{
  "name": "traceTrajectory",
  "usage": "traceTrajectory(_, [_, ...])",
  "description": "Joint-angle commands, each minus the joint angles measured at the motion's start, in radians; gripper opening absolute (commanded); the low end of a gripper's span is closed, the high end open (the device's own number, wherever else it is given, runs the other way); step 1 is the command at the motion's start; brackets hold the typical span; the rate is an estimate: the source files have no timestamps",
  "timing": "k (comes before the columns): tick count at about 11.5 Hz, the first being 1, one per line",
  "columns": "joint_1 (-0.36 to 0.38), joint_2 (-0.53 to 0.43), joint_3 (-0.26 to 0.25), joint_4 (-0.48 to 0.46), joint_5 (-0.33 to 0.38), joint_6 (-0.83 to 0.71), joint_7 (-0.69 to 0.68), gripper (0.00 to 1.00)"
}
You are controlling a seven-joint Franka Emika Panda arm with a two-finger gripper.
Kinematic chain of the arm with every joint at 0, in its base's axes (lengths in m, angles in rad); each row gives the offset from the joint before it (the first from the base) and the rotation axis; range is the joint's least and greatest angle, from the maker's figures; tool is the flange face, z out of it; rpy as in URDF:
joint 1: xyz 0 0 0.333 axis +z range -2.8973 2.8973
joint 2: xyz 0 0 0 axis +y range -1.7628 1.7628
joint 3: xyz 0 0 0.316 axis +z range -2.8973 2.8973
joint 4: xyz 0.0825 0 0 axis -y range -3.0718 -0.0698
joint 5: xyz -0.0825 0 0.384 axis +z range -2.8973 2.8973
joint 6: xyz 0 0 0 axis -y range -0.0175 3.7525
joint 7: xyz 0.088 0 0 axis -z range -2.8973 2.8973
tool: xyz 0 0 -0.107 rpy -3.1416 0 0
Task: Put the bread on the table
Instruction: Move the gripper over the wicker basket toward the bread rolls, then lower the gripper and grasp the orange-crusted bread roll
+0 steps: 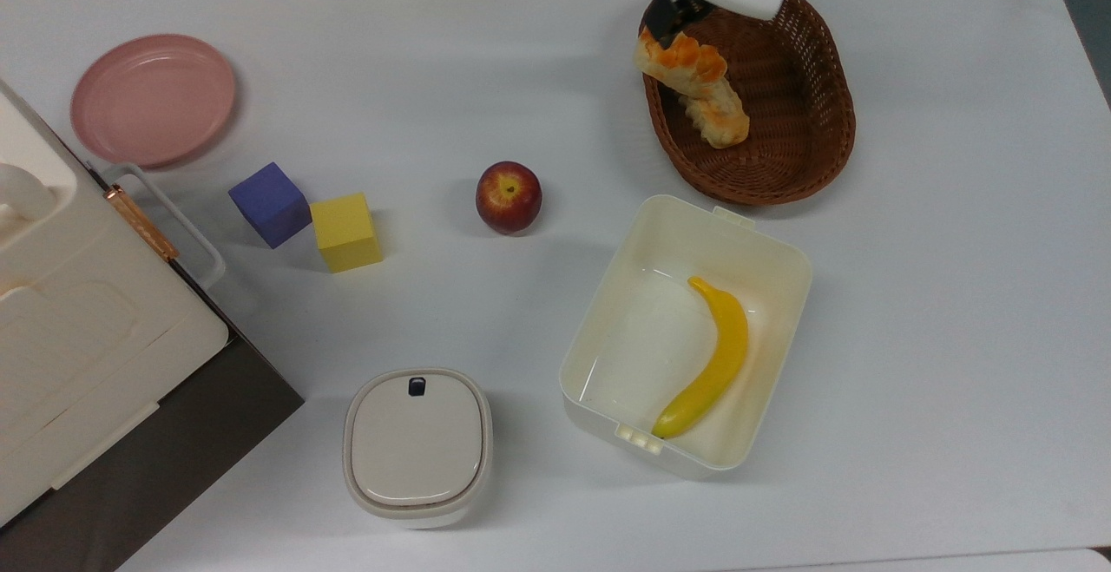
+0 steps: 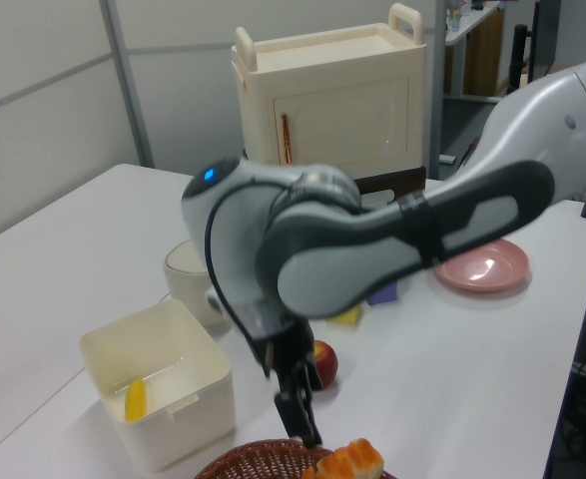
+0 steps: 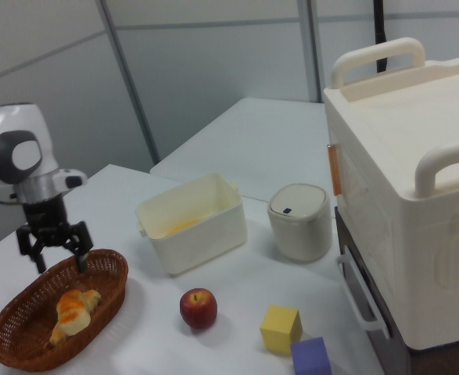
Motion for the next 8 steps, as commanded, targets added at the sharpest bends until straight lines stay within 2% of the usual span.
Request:
traceTrajectory(1, [0.095, 0.016, -0.011, -0.080, -0.040, -0.011, -0.028, 1.00])
traceTrajectory(3, [0.118, 0.080, -0.011, -0.080, -0.112, -0.002, -0.028, 1.00])
traceTrajectory(6, [0.123, 0.148, -0.011, -0.079, -0.257, 0.021, -0.028, 1.00])
traceTrajectory(7, [0.121, 0.157, -0.011, -0.080, -0.268, 0.053, -0.025, 1.00])
traceTrajectory(8, [0.117, 0.157, -0.011, -0.077, -0.266, 0.058, -0.023, 0.88])
